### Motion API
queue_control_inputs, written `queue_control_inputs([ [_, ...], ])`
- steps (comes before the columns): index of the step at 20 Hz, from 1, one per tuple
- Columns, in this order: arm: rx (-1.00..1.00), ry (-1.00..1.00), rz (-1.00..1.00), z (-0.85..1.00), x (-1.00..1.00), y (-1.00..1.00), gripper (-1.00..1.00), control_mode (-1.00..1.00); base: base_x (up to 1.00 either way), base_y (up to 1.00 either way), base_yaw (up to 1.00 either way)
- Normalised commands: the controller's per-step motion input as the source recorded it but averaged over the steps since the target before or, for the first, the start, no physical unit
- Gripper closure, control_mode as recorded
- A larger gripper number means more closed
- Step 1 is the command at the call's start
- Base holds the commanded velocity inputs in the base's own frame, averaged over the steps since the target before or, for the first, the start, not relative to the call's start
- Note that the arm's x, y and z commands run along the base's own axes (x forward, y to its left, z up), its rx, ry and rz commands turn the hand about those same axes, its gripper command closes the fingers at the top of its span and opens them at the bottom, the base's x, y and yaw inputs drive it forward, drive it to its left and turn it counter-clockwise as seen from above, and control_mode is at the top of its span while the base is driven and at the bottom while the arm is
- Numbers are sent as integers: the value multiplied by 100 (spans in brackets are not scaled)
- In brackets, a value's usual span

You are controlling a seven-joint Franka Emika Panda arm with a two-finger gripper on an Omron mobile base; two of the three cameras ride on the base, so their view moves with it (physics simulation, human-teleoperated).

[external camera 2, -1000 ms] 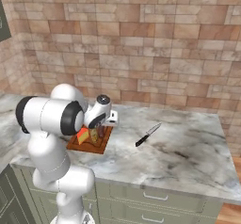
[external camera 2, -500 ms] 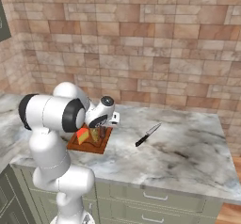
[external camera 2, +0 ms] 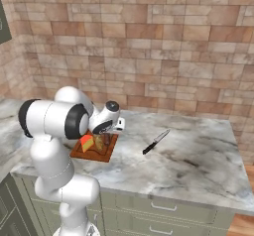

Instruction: Retrieve the sausage and cheese from the fridge and place them on the cutting board on the counter.

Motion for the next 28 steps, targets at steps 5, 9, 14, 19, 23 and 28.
queue_control_inputs([
  [5, 0, 0, -2, -10, -6, 14, -100, -100, 0, 0, 0],
  [9, 0, 0, -4, -12, 0, 2, -100, -100, 0, 0, 0],
  [14, 0, 0, -1, 1, -1, 0, -100, -100, 0, 0, 0],
  [19, 0, -1, 0, 18, -13, 0, -100, -100, 0, 0, 0],
  [23, 1, 0, 0, 35, -14, 0, -100, -100, 0, 0, 0],
  [28, 0, 0, 0, 37, -24, 0, -100, -100, 0, 0, 0],
])
